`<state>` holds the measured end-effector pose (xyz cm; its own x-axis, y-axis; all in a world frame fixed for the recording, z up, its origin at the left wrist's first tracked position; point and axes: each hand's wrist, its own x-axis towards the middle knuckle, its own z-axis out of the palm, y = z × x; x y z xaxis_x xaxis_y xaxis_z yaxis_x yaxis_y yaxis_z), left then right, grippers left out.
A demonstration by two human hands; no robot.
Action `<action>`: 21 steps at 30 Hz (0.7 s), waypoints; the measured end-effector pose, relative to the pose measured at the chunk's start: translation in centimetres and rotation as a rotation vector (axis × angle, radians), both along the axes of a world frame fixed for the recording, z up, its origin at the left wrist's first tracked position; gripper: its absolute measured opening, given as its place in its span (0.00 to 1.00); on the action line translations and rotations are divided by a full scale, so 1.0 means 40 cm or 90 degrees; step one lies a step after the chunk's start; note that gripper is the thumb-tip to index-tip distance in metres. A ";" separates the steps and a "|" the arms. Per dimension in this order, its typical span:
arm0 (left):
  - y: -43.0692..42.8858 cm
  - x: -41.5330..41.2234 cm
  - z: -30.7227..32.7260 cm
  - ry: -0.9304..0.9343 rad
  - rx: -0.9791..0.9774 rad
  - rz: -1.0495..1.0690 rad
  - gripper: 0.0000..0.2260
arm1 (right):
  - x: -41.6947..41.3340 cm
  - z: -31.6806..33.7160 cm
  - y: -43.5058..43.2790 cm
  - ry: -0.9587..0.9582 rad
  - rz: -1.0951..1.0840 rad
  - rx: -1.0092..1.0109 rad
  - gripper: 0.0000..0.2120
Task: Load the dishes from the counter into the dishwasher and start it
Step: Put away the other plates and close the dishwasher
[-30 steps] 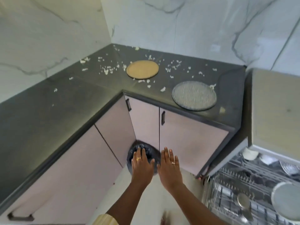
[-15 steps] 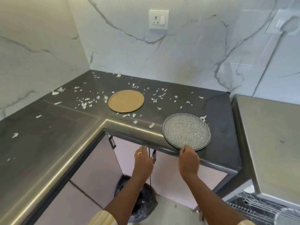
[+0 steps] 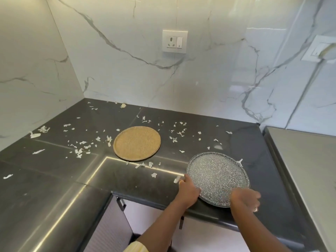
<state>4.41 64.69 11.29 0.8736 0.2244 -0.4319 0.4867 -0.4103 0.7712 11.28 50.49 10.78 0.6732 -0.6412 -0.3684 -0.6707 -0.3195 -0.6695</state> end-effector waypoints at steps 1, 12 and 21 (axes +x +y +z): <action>0.009 0.012 0.000 0.004 -0.008 0.001 0.35 | 0.018 0.004 0.004 -0.013 -0.013 0.016 0.18; 0.259 0.213 0.057 -0.135 0.004 0.161 0.14 | 0.285 0.141 0.203 -0.314 0.083 0.057 0.11; 0.500 0.243 -0.005 0.110 0.518 0.040 0.32 | 0.415 0.157 0.309 -0.416 0.130 0.128 0.12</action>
<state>14.15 84.70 11.10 0.7854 0.5703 -0.2408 0.6115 -0.7752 0.1588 27.88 62.84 17.07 0.8959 -0.4409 0.0541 -0.0513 -0.2237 -0.9733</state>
